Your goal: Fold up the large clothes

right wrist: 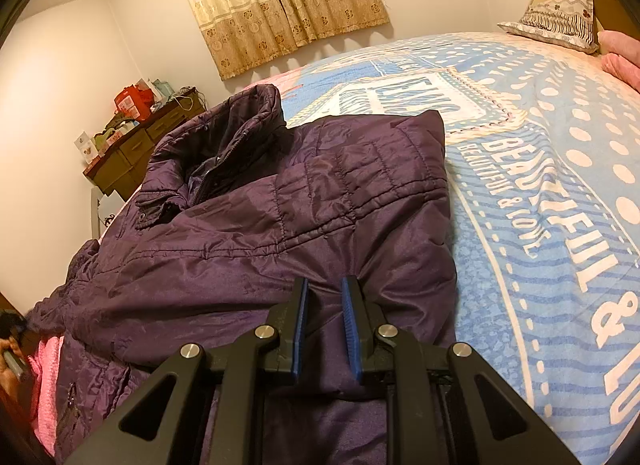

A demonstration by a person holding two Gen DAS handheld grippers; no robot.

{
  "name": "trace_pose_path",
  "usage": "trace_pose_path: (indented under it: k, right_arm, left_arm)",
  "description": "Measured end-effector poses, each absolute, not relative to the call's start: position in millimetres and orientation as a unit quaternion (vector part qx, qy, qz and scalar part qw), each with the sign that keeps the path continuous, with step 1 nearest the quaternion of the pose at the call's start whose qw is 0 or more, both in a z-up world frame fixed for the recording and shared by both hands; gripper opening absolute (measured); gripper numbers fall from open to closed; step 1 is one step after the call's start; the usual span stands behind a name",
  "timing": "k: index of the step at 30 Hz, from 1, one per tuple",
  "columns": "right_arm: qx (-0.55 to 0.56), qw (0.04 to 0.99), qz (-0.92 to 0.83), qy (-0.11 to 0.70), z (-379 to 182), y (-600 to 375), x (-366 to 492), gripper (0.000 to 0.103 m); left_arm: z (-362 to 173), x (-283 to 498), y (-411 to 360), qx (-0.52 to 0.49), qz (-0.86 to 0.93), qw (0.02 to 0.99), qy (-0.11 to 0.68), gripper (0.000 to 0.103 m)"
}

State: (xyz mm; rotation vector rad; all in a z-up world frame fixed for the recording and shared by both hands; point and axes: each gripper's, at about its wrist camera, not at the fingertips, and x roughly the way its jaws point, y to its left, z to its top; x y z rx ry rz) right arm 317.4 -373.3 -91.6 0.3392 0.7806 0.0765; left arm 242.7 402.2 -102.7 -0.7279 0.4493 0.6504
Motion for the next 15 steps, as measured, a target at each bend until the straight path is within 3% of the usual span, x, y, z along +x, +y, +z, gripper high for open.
trace_pose_path:
  k: [4, 8, 12, 15]
  right_arm:
    - [0.174, 0.91, 0.039, 0.376, -93, -374, 317, 0.018]
    - [0.182, 0.909, 0.042, 0.372, -95, -376, 317, 0.018]
    - [0.192, 0.908, 0.047, 0.37, -97, -381, 317, 0.018]
    - [0.2, 0.907, 0.051, 0.368, -98, -384, 316, 0.018]
  left_arm:
    - [-35, 257, 344, -0.265, 0.253, 0.915, 0.167, 0.004]
    - [28, 287, 234, -0.167, 0.142, 0.966, 0.137, 0.004]
    - [45, 311, 121, -0.123, 0.021, 0.981, 0.149, 0.005]
    - [32, 321, 84, -0.137, 0.004, 0.975, 0.175, 0.015]
